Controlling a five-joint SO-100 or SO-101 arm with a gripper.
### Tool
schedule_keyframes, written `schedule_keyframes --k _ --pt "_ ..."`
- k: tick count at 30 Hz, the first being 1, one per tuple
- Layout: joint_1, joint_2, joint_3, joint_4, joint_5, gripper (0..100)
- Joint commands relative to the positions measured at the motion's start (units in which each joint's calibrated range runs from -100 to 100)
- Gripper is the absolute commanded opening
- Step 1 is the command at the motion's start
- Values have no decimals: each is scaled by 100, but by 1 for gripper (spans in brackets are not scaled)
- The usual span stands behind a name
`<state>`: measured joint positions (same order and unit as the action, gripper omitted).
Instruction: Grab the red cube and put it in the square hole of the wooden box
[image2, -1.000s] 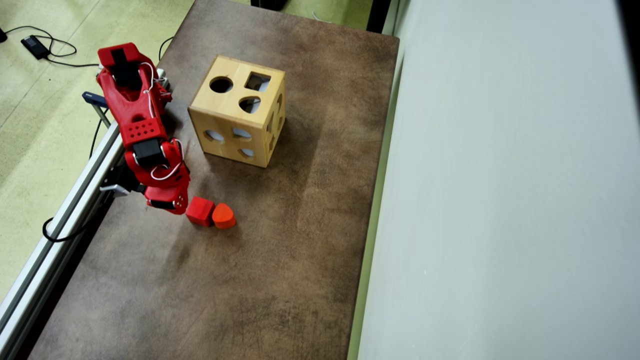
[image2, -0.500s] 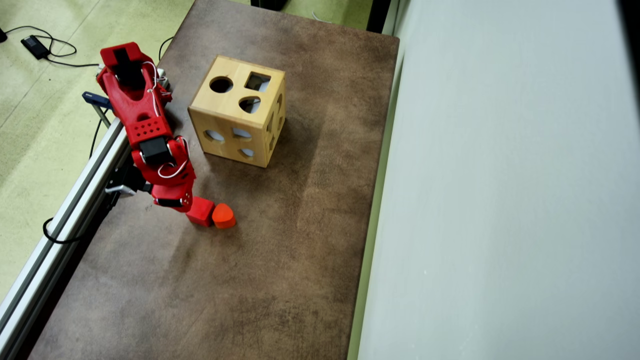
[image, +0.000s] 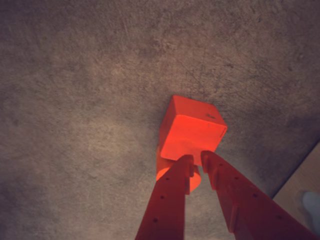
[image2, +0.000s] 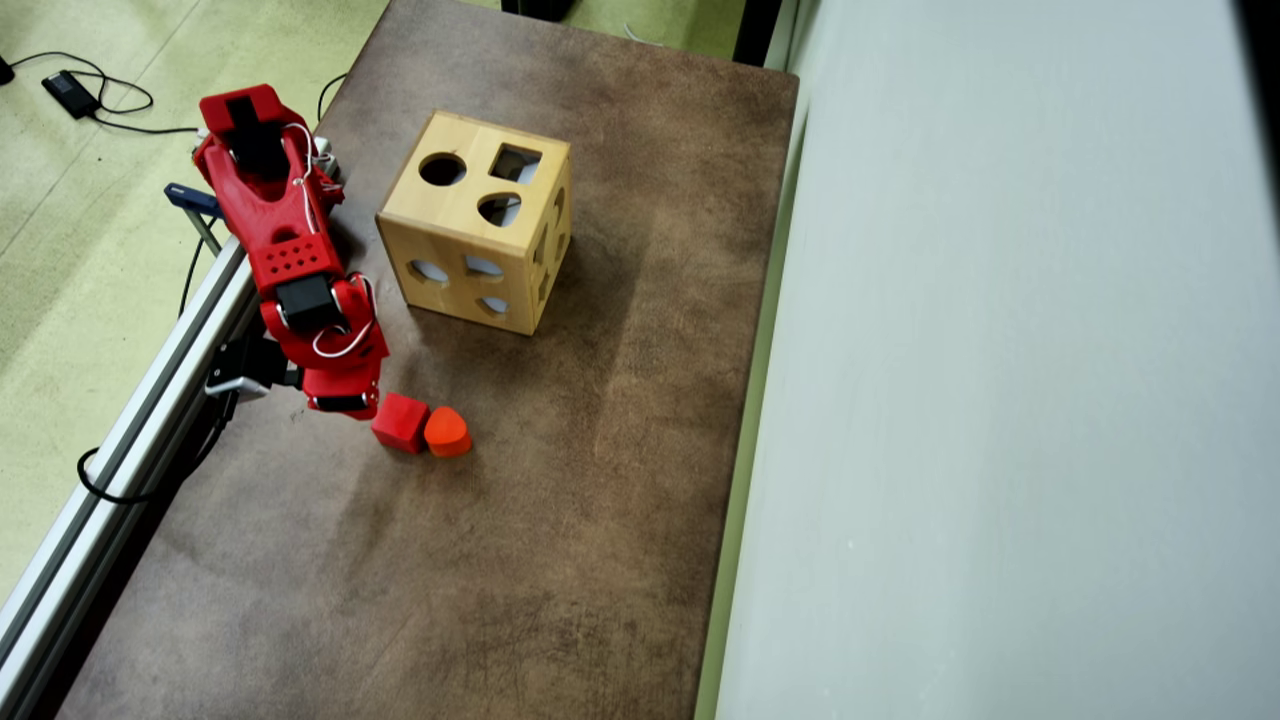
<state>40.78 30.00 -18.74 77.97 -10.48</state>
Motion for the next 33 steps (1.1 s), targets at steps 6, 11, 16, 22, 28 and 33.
schedule_keyframes --k 6,11,16,22,28,33 --pt "8 -91 -148 563 29 30" --pt "-59 -74 -130 893 -24 41" --pt "-59 -57 -219 852 -44 41" --pt "-59 62 -219 161 -547 41" --pt "-74 316 -228 -169 -576 41" --pt "-468 478 -210 -209 -611 41"
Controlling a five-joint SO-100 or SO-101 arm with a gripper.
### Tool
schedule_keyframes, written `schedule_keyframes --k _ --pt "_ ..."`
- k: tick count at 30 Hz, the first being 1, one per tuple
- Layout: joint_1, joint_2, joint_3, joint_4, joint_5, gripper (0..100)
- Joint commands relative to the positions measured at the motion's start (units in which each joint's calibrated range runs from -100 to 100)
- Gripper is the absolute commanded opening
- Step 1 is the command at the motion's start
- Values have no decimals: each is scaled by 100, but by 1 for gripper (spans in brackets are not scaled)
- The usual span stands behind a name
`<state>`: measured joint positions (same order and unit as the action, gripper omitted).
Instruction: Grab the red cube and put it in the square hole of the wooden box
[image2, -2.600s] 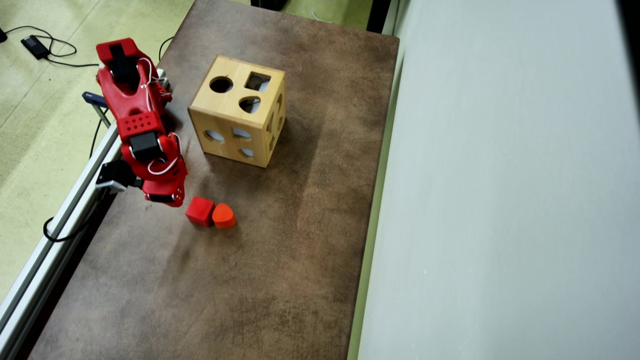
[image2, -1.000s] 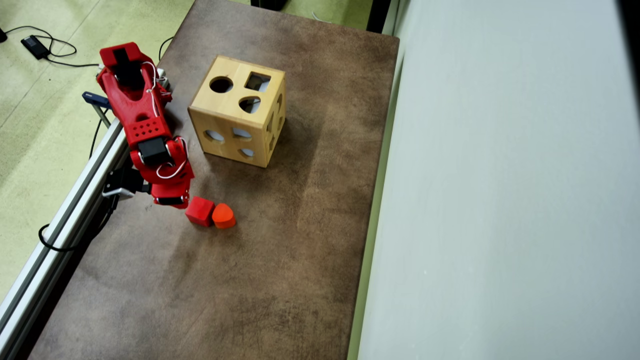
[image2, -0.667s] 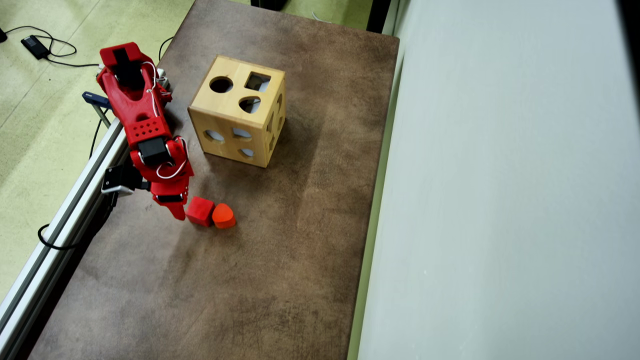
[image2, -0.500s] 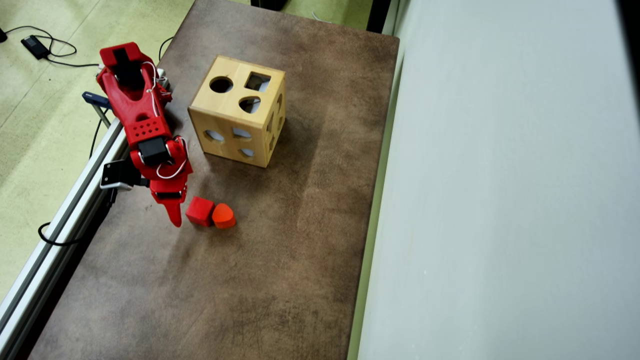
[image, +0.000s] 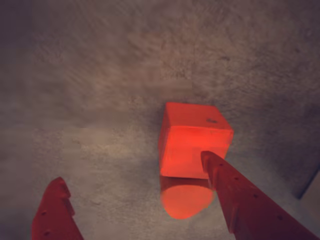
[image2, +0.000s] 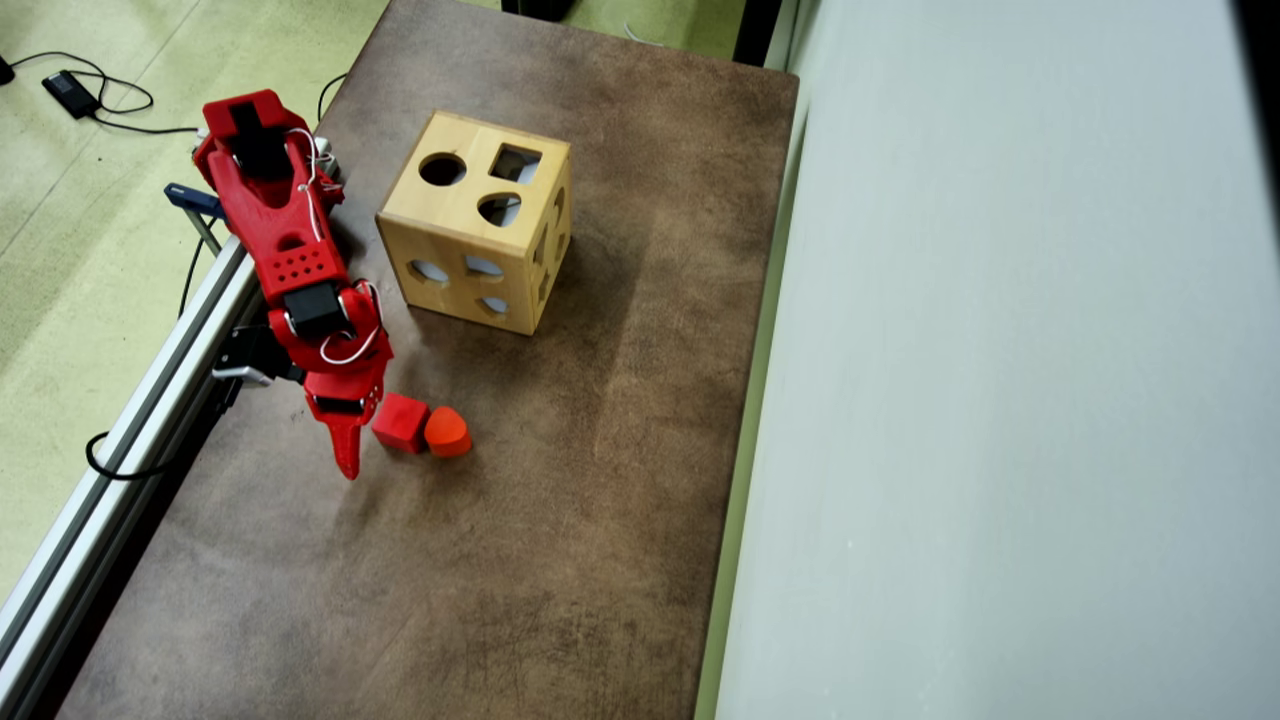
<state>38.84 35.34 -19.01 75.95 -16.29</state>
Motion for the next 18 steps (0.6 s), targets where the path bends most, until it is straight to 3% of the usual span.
schedule_keyframes --k 1,18 --pt "-333 -56 -166 -7 -29 41" --pt "-459 -39 -85 539 -39 41"
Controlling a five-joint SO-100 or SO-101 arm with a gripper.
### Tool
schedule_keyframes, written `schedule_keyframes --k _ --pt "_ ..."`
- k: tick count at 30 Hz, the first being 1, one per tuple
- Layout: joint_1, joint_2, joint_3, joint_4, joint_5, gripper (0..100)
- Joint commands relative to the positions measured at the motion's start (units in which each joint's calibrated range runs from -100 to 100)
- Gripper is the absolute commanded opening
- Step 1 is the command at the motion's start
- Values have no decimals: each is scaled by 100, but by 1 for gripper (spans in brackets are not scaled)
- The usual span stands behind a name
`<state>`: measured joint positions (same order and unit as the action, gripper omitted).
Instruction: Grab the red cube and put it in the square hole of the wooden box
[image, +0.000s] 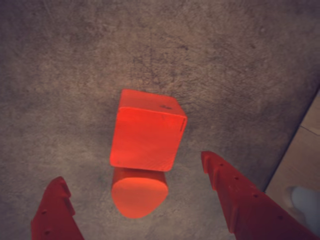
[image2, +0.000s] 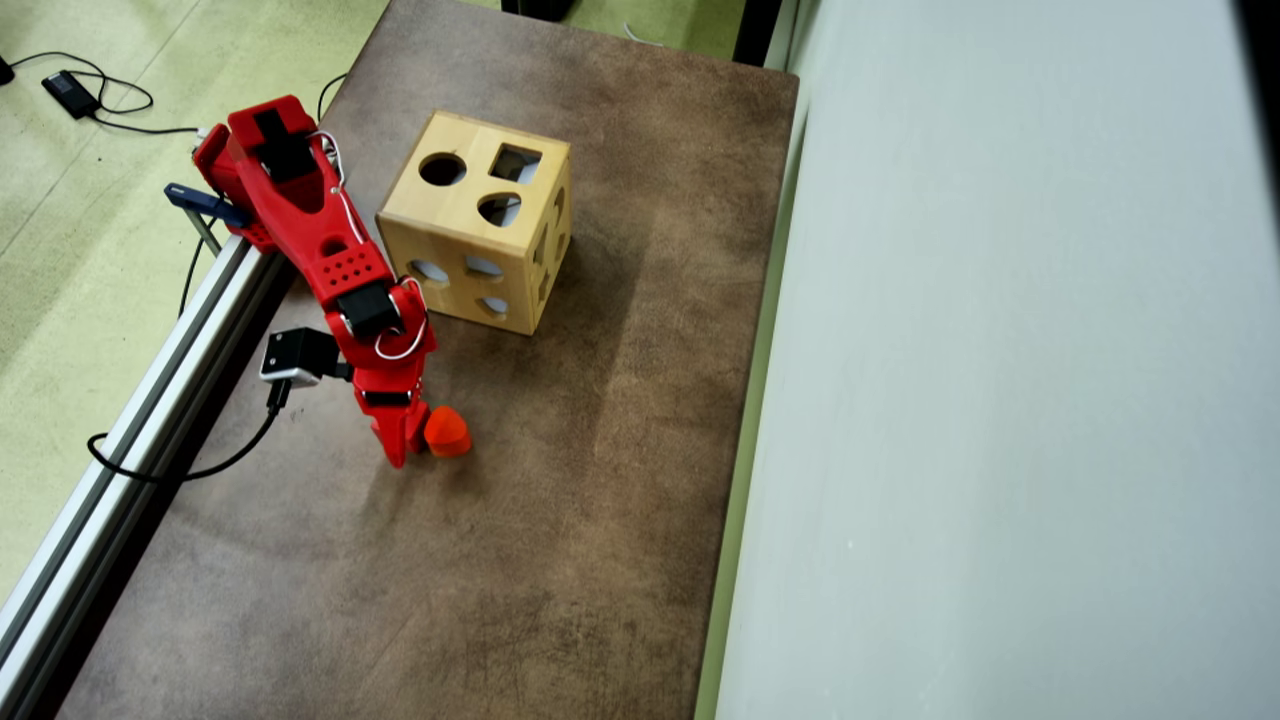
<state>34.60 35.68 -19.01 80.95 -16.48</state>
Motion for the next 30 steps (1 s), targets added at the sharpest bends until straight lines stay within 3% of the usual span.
schedule_keyframes --k 1,26,30 --pt "-35 -48 -85 23 -20 41" --pt "-28 827 -192 -9 -20 40" --pt "-13 751 -192 -9 -20 35"
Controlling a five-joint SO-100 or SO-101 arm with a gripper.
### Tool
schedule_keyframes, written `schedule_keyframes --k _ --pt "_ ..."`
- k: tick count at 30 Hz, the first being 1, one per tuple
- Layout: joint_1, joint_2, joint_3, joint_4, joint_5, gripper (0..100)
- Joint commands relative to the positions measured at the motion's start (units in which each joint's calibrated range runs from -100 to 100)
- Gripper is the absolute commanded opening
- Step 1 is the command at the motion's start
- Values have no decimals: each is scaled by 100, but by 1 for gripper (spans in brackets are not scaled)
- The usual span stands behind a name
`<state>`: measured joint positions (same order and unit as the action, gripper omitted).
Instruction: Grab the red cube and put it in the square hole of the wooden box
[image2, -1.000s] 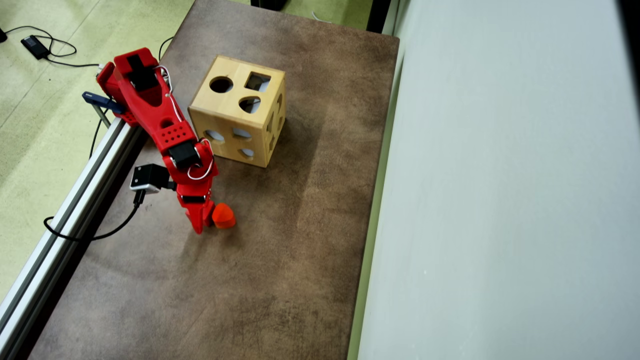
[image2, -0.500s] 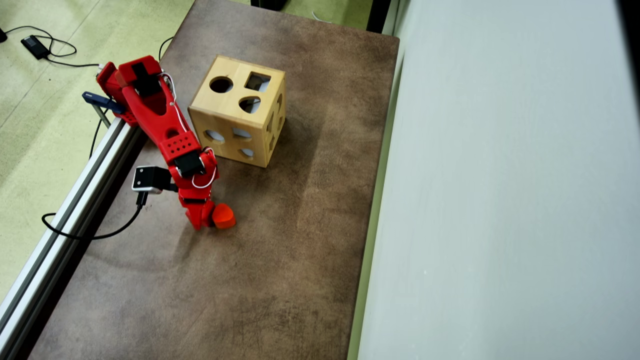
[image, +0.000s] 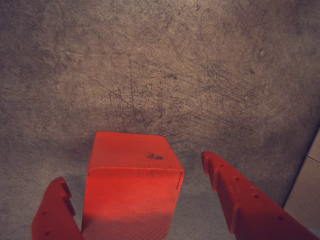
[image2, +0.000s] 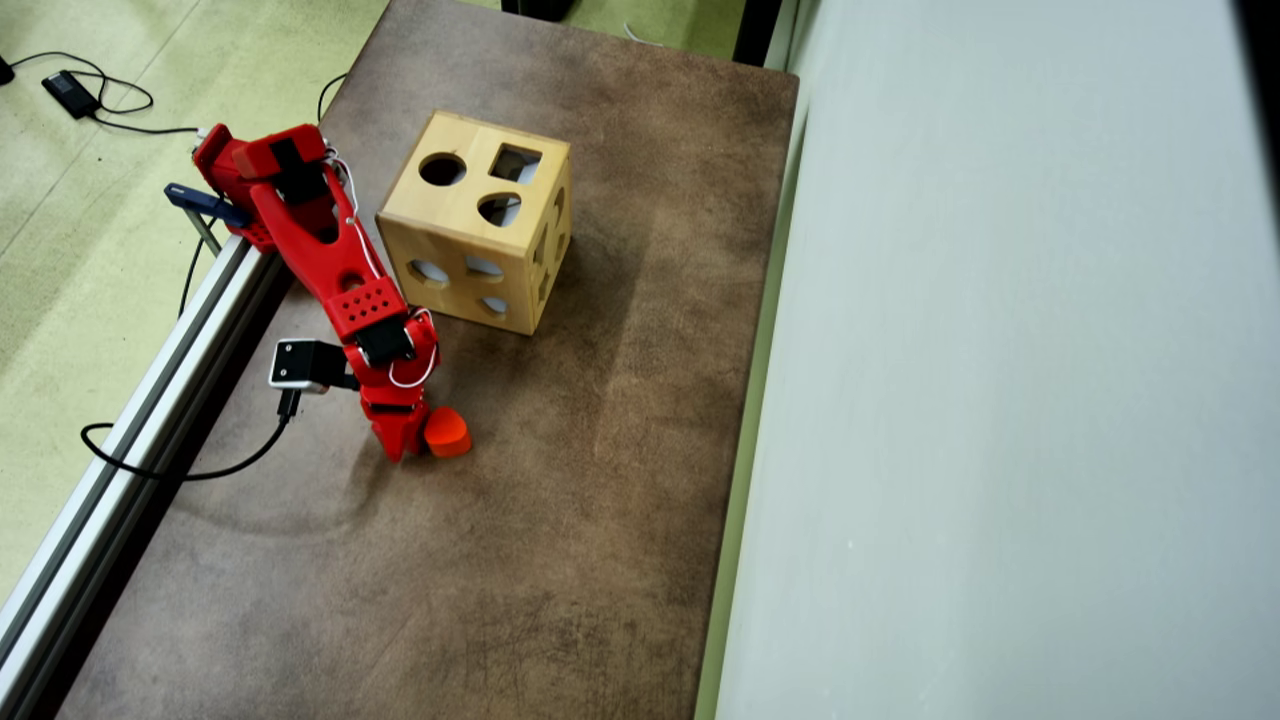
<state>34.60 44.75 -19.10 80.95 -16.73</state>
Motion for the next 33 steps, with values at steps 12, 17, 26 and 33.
schedule_keyframes --k 12,17,26,33 --pt "32 -165 -174 -500 20 2" --pt "-28 -173 -103 -403 15 2" --pt "-35 -852 -85 594 15 2" --pt "-35 -1753 -165 1623 29 2"
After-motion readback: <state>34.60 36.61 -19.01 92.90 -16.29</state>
